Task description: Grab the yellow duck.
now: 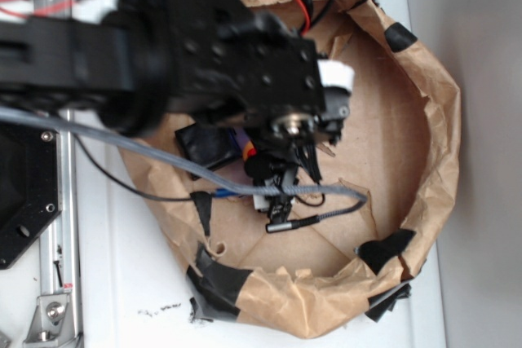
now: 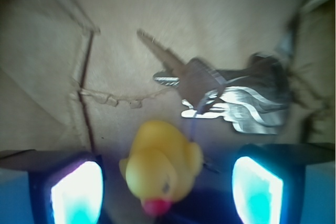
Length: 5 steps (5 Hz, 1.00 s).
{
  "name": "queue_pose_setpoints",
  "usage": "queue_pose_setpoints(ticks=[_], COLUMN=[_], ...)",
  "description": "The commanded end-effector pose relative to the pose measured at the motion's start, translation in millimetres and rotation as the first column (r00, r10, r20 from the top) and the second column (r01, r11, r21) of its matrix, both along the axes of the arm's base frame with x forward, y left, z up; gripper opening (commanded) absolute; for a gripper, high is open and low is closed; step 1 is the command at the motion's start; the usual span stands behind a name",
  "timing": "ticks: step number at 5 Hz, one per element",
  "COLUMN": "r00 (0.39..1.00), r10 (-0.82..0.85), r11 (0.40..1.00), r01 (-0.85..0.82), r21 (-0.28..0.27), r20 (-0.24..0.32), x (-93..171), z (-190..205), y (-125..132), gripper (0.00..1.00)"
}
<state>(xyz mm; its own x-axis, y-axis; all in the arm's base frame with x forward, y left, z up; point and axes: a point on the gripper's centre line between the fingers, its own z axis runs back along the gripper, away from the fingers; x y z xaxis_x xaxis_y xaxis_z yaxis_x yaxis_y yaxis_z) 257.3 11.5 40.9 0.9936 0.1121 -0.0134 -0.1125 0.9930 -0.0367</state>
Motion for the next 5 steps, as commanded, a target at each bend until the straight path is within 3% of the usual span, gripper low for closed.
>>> queue_pose_setpoints(ticks=[1,3,5], r00=[1.0,0.999,0.994], r10=[-0.014,-0.037,-0.079], r11=[1.0,0.999,0.995], r01=[0.014,0.038,0.074], r21=[-0.01,-0.02,0.066], r20=[-0.007,0.035,0.081], x=[13,23,38], z=[-4,28,78], y=[-24,-27,-31], gripper=[0.0,0.0,0.0])
